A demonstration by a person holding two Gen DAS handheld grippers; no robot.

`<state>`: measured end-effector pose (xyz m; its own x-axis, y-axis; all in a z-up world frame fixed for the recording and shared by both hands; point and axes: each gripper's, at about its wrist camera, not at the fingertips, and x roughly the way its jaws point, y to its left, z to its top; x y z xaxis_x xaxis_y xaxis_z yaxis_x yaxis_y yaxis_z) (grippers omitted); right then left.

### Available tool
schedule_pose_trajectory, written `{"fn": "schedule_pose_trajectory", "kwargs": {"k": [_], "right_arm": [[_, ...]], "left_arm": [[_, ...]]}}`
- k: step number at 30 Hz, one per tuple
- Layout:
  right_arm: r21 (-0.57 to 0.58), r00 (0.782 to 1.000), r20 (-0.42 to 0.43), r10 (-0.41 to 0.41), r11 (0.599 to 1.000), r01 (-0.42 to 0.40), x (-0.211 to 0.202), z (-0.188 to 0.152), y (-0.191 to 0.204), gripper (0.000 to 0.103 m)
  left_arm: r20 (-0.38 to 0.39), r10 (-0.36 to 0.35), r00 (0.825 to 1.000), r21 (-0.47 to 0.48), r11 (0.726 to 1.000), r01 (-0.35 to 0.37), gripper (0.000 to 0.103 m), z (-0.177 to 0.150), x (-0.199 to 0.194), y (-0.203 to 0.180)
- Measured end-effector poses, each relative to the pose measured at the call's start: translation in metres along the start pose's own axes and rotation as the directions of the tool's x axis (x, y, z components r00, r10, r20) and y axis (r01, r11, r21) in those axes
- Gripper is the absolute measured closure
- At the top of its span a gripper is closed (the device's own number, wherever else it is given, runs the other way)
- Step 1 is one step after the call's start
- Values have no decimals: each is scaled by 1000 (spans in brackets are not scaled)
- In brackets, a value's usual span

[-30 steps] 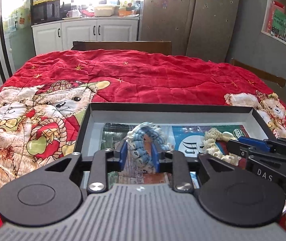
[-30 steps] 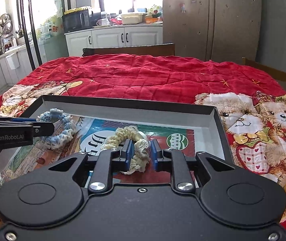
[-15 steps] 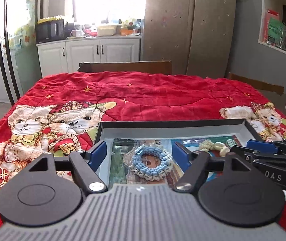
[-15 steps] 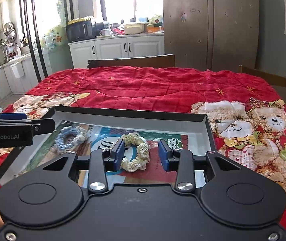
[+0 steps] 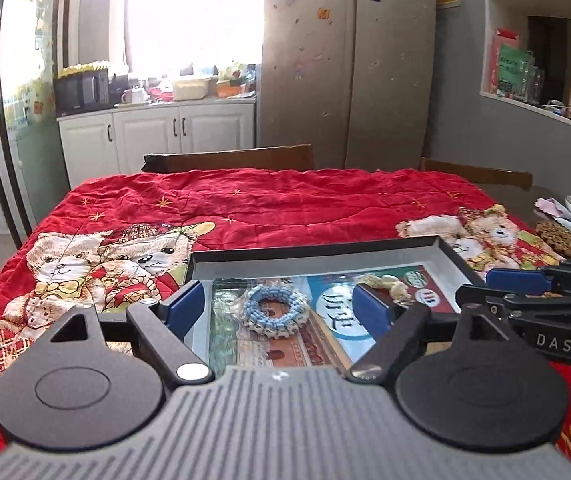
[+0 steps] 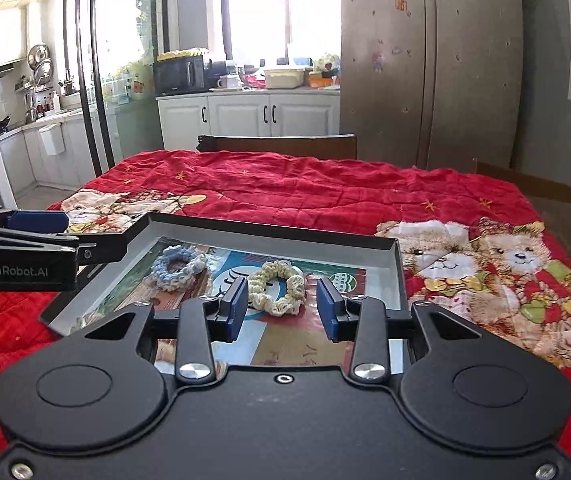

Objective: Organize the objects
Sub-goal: 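Open the right gripper to drop the cream scrunchie inside the tray, then grasp a brown pom-pom clip with the left gripper while the right grasps the brown scrunchie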

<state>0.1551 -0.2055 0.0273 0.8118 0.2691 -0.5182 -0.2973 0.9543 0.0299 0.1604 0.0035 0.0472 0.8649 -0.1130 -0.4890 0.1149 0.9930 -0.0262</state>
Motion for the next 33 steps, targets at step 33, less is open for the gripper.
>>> {"fn": "schedule_pose_trajectory", "kwargs": {"k": [33], "right_arm": [[-11,998,-45,-37,999,36,-120,-103,-14,66]], "left_arm": [[-38,-228,973,189,954,232,4,-76,-83,-38]]}}
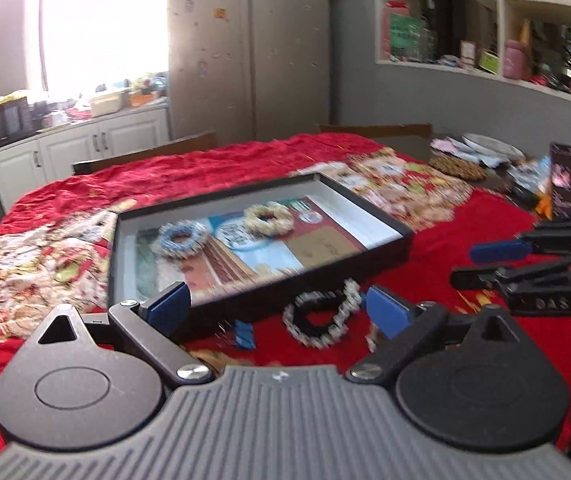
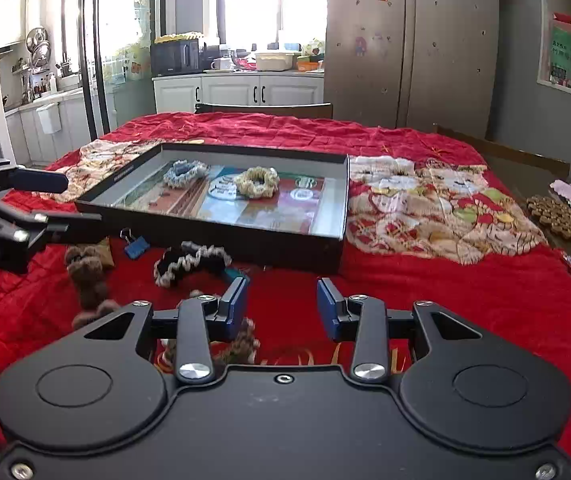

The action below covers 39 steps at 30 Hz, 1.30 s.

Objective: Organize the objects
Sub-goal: 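Grasp a brown pom-pom clip with the left gripper while the right grasps the brown scrunchie, then carry the pom-pom clip and brown scrunchie over the black tray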

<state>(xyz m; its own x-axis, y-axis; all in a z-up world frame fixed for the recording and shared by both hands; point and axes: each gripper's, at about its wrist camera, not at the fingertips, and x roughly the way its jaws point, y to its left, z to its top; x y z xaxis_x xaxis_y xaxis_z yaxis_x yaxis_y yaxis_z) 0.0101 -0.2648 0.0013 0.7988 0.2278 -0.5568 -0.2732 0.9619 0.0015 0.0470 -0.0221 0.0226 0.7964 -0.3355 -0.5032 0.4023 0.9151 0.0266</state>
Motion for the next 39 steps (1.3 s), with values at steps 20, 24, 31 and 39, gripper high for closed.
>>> {"fn": "schedule_pose_trajectory", "kwargs": {"k": [20,24,31,39], "right_arm": [[-4,993,-92,73,997,-74,28,-29,18,76],[-8,992,-104,73,997,-75,30,-30,18,79],[-16,991,-116,73,997,-75,33,-32,20,81],[-23,990,-120,67,997,-70,35,-32,20,89]], "left_arm": [[-125,-192,973,72,977,202,15,-44,6,-37],[-148,-189,971,66,978,200,21,-48,12,-36],[-189,-182,965,41,980,193,36,-51,22,-32],[-194,-192,962,19,980,200,51,-50,24,-30]]}}
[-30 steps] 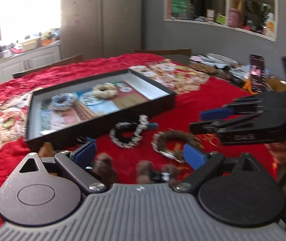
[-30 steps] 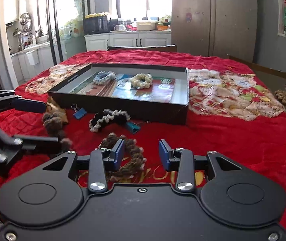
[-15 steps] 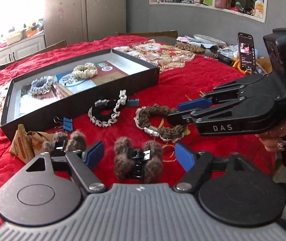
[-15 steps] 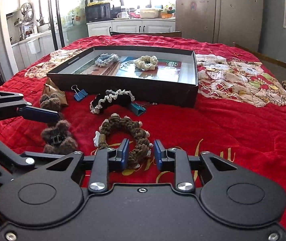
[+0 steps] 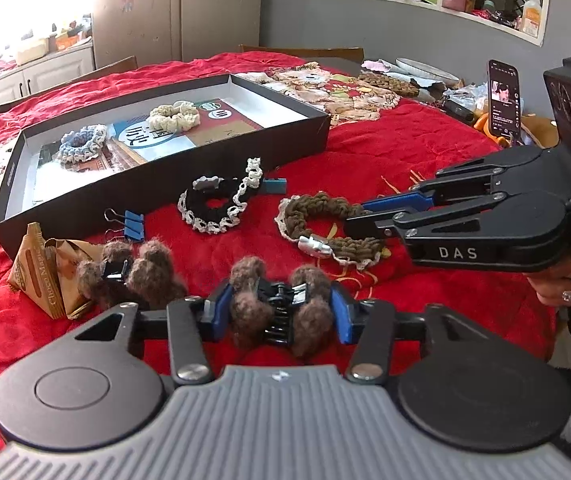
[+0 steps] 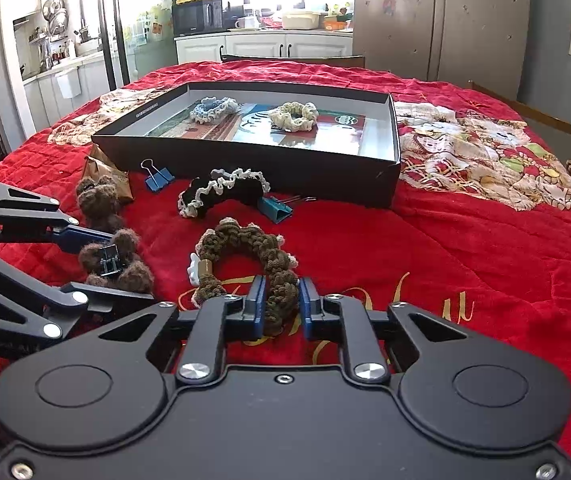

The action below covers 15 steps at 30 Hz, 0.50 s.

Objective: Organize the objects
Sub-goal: 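Carry the pom-pom clip and brown scrunchie over the black tray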

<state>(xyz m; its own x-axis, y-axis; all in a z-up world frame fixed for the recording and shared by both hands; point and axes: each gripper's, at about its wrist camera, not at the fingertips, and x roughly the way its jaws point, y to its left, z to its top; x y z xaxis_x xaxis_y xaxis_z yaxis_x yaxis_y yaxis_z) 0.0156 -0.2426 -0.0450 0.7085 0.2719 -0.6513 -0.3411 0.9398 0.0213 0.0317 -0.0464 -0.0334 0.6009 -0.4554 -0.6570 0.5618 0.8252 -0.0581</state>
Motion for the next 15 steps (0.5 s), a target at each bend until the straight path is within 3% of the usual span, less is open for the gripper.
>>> {"fn": "schedule_pose_trajectory", "kwargs": {"k": [8,15], "right_arm": [[-18,1000,16,-16,1000,16,-1,1,3,93],[-69,995,87,-52,996,58,-19,13,4,93]], "left_arm": [[13,-2,1000,-11,1000,2,54,2,-4,1],[46,4,999,-24,1000,-2,54,10,-12,3]]}}
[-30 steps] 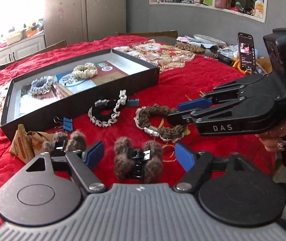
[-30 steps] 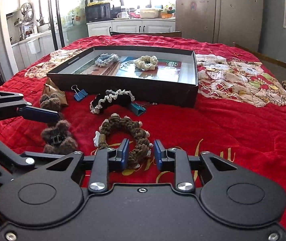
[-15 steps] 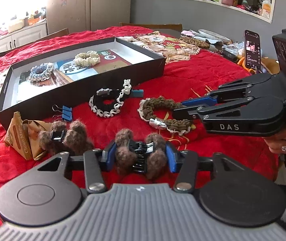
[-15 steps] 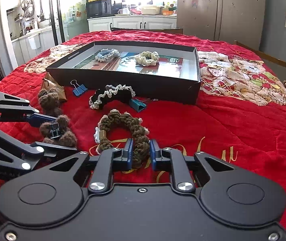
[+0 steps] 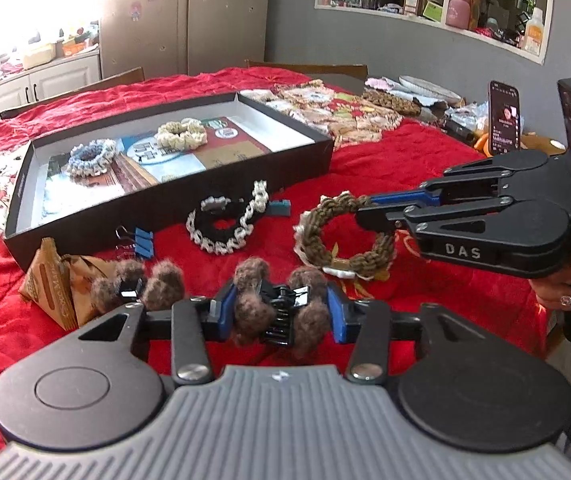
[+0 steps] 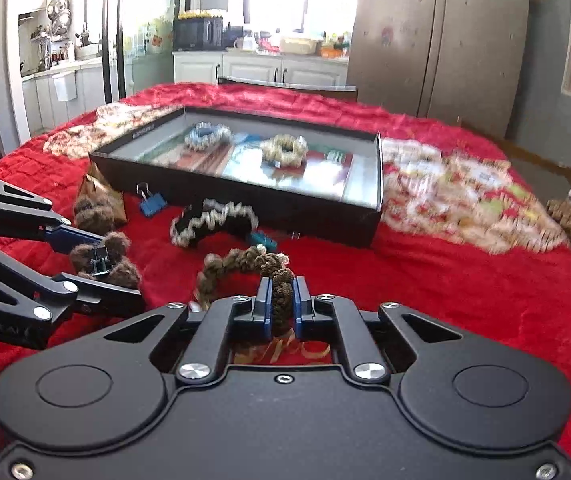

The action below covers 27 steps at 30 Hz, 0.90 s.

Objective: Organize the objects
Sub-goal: 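Carry the pom-pom clip and brown scrunchie over the black tray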

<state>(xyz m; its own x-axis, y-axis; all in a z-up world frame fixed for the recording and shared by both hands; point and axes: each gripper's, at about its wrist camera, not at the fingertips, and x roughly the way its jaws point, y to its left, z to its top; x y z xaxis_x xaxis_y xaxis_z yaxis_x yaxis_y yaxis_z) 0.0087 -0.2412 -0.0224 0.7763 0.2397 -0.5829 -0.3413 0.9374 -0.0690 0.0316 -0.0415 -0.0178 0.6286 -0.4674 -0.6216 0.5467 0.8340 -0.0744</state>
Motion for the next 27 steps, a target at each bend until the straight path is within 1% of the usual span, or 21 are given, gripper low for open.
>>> {"fn": "schedule_pose_trajectory", "kwargs": {"k": [5,12,15,18,22,27], "right_arm": [[-23,998,68,-15,1000,17,-13,17,-3,93],[-38,991,134,-28,999,34,-15,46,-7,93],[-25,988,154,-32,999,36,-10,61,-11,93],[-2,985,168,-28,1000,29,-1,76,-16,93],[9,982,181,-53,999,53,14,95,-19,93],[36,982,174,-68,997,63,40,114,-26,93]], "left_arm": [[44,17,999,4,1000,-17,54,14,-6,3],[103,53,993,-39,998,-49,54,44,-7,20],[128,77,989,-65,995,-69,54,59,-1,32],[136,103,985,-96,991,-90,54,74,9,45],[133,145,980,-123,984,-129,54,90,25,61],[119,173,978,-154,976,-154,54,109,47,79]]}}
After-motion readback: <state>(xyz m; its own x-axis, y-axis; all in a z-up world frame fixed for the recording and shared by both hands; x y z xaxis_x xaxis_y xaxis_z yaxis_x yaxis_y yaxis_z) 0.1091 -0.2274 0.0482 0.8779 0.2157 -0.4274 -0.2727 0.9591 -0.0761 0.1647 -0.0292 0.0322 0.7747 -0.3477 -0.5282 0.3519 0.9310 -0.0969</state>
